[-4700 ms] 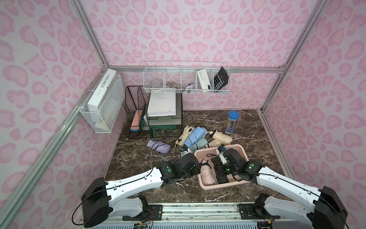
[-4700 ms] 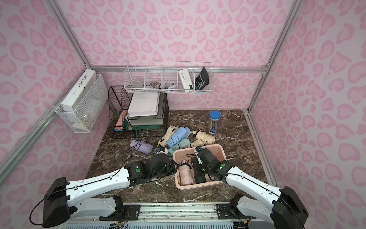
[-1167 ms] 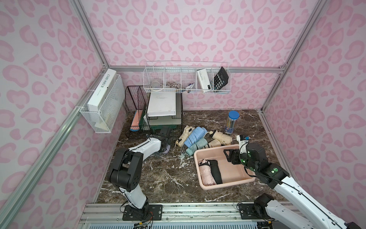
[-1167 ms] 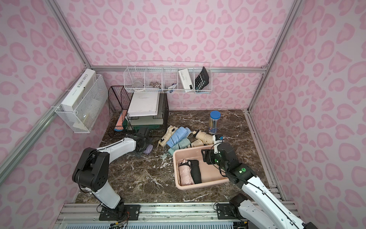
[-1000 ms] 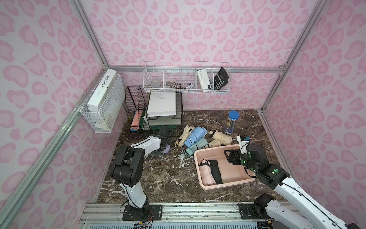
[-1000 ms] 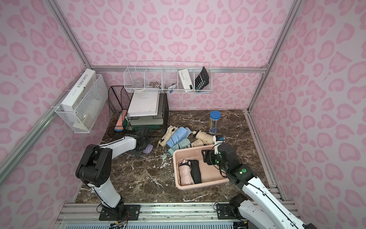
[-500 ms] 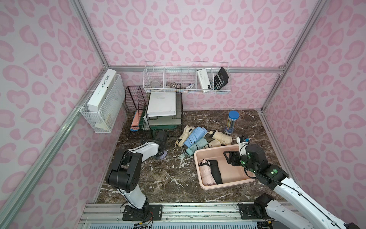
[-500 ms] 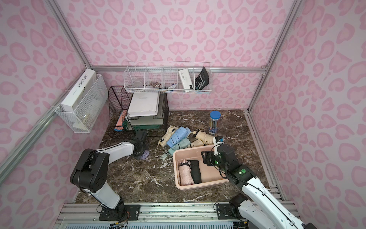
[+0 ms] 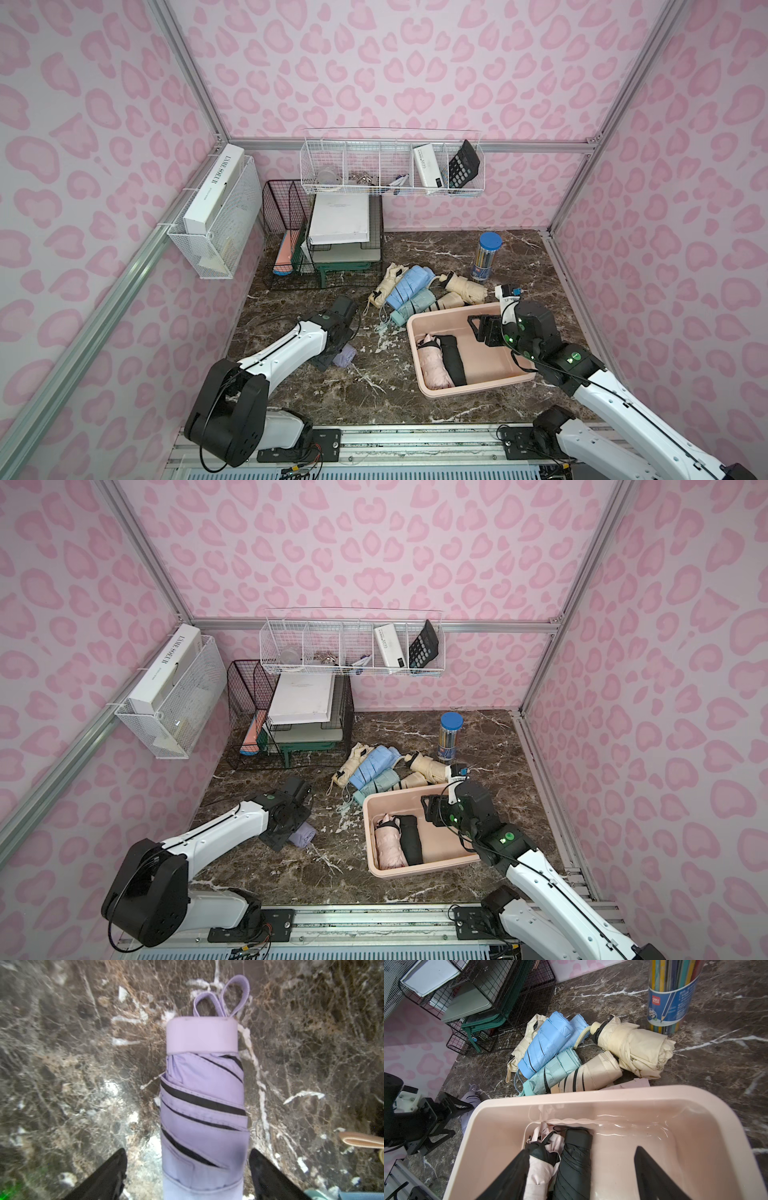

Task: Put the umbrella into the storage box
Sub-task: Move the umbrella to the center of the board, then pick up the umbrella from the center of the board, then move the storage box to the center of the board.

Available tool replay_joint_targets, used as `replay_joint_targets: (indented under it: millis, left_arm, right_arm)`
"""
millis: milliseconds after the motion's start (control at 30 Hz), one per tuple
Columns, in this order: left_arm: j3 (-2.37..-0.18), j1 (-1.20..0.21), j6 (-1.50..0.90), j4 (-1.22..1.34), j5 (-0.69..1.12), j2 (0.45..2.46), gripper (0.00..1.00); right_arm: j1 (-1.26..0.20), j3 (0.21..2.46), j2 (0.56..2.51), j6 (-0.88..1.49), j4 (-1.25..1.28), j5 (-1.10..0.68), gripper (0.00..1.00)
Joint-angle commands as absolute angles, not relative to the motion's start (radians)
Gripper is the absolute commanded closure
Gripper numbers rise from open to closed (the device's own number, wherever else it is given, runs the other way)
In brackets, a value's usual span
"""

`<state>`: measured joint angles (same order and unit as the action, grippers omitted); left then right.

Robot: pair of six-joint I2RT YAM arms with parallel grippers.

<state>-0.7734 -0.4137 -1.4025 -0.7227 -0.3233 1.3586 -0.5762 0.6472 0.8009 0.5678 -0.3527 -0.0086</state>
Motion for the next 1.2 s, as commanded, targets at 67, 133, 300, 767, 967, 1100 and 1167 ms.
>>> replay_joint_targets:
  millis: [67, 133, 300, 767, 967, 1100, 1167]
  left_arm:
    - [-0.827, -0.406, -1.319, -0.784, -0.36, 1.398, 0.01]
    - [-0.843, -0.398, -1.297, -0.755, -0.335, 1.44, 0.02]
    - [-0.876, -0.377, -1.281, -0.731, -0.286, 1.54, 0.01]
    - [-0.838, -0.342, -1.289, -0.65, -0.221, 1.624, 0.25]
    - [-0.822, -0.337, -1.272, -0.655, -0.218, 1.601, 0.41]
    - [-0.828, -0.337, -1.228, -0.691, -0.235, 1.555, 0.53]
    - [-0.83, -0.337, -1.203, -0.713, -0.25, 1.517, 0.58]
  right_arm:
    - [-0.577, 0.655, 0.804, 0.558, -0.33, -0.017, 0.28]
    - [-0.577, 0.657, 0.807, 0.558, -0.331, -0.021, 0.28]
    - [-0.577, 0.66, 0.805, 0.558, -0.352, -0.008, 0.28]
    - [-0.578, 0.686, 0.815, 0.539, -0.367, 0.01, 0.28]
    - [-0.547, 0.719, 0.811, 0.522, -0.391, -0.046, 0.25]
    - [-0.481, 0.785, 0.83, 0.47, -0.46, -0.067, 0.23]
    - [-0.439, 0.81, 0.849, 0.466, -0.504, -0.045, 0.22]
